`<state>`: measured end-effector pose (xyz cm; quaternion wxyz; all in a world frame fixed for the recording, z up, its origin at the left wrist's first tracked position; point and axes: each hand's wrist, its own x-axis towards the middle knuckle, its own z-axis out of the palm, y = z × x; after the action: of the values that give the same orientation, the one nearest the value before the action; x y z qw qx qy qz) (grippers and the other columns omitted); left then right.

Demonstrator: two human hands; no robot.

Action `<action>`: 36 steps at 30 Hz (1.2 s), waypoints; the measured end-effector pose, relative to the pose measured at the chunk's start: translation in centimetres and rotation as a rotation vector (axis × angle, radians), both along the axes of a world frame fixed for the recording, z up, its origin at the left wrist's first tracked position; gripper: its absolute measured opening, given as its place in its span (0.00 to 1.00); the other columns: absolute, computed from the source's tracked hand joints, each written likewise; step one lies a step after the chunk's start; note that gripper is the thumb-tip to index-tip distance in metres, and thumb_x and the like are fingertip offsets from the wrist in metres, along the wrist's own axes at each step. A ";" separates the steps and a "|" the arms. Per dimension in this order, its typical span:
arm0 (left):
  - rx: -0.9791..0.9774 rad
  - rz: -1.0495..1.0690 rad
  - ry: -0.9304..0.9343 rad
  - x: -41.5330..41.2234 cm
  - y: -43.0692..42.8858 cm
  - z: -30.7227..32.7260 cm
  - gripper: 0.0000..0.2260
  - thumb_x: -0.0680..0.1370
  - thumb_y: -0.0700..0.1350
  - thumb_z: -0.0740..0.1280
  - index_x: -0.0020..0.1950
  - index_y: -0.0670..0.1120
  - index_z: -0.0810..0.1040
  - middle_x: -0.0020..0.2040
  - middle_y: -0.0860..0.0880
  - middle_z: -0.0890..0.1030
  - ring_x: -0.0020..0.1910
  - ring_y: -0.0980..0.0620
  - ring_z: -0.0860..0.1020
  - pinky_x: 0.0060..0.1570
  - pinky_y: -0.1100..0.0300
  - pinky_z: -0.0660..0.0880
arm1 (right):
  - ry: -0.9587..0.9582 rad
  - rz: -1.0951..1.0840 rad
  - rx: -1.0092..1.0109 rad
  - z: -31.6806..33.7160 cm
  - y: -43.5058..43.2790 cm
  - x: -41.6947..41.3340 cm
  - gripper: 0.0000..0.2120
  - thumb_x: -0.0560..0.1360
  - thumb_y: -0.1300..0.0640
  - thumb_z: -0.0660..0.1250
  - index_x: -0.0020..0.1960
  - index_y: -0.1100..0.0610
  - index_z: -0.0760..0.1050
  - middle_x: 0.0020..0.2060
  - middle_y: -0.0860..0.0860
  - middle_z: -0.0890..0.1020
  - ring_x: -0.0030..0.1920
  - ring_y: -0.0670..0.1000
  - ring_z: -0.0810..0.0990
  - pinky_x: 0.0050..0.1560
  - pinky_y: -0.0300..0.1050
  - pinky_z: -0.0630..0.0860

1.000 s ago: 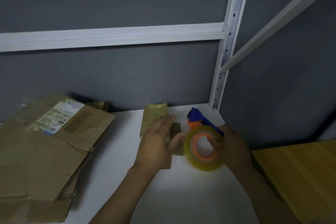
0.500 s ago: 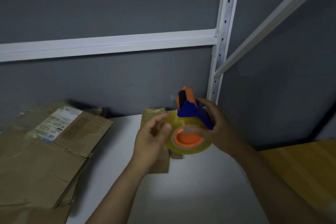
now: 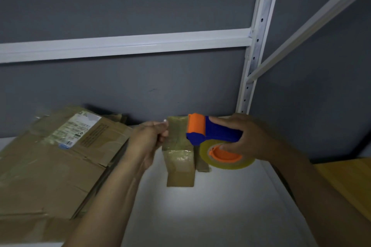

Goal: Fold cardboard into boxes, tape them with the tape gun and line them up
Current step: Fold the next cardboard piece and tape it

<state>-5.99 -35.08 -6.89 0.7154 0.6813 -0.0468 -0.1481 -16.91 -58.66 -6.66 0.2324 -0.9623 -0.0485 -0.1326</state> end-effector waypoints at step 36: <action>1.060 -0.414 -1.011 5.0 4.4 -11.0 0.46 0.67 0.78 0.54 0.79 0.56 0.52 0.78 0.58 0.50 0.77 0.59 0.40 0.71 0.58 0.45 | 0.191 -0.023 -0.257 -5.9 3.7 3.9 0.39 0.72 0.39 0.68 0.76 0.42 0.51 0.66 0.48 0.69 0.64 0.49 0.70 0.55 0.39 0.74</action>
<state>-1.01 -30.68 -17.84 0.1417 0.8960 -0.4181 0.0482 -13.04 -54.99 -12.52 0.1095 -0.9928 -0.0318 -0.0356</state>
